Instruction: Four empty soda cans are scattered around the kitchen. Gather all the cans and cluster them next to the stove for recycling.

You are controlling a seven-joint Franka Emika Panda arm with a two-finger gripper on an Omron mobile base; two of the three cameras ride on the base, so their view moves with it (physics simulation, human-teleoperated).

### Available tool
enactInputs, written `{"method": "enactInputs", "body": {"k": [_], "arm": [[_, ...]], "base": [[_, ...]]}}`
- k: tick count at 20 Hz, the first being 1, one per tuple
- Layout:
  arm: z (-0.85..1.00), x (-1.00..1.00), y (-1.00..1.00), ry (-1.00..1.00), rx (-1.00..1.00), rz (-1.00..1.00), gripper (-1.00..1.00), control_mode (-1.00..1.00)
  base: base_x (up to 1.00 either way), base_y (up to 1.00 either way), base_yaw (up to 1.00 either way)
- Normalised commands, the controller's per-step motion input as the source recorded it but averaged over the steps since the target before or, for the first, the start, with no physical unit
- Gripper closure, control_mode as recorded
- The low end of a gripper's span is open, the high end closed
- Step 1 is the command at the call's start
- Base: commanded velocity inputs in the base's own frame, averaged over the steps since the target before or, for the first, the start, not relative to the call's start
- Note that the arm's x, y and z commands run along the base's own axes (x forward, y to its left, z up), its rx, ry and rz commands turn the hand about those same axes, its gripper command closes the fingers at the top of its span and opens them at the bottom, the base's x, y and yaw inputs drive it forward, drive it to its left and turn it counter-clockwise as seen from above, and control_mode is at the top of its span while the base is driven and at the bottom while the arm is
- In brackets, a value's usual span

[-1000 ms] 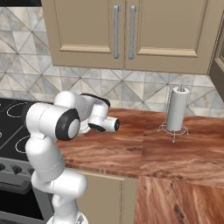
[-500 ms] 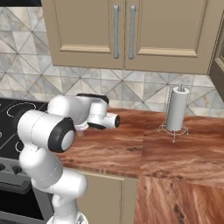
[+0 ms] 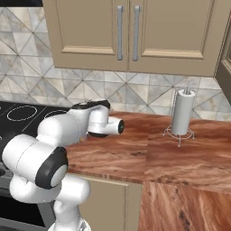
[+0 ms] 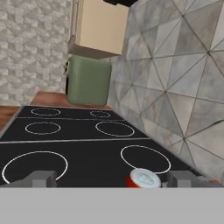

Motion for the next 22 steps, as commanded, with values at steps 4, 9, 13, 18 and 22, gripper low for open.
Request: {"method": "enactInputs", "body": {"k": [4, 9, 13, 18, 22], "arm": [[0.49, -0.48, -0.09, -0.01, 0.0, -0.07, -1.0, -1.0], [0.54, -0.46, -0.06, 0.0, 0.0, -0.06, -1.0, -1.0], [0.37, -0.46, -0.02, 0.0, -0.01, -0.05, -1.0, -1.0], [0.26, -0.5, -0.02, 0.01, -0.02, -0.04, -1.0, -1.0], [0.29, -0.45, -0.09, 0.02, -0.02, -0.01, -1.0, -1.0]], "base": [[0.0, 0.0, 0.0], [0.0, 0.0, 0.0], [0.0, 0.0, 0.0], [0.0, 0.0, 0.0], [0.0, 0.0, 0.0]]}}
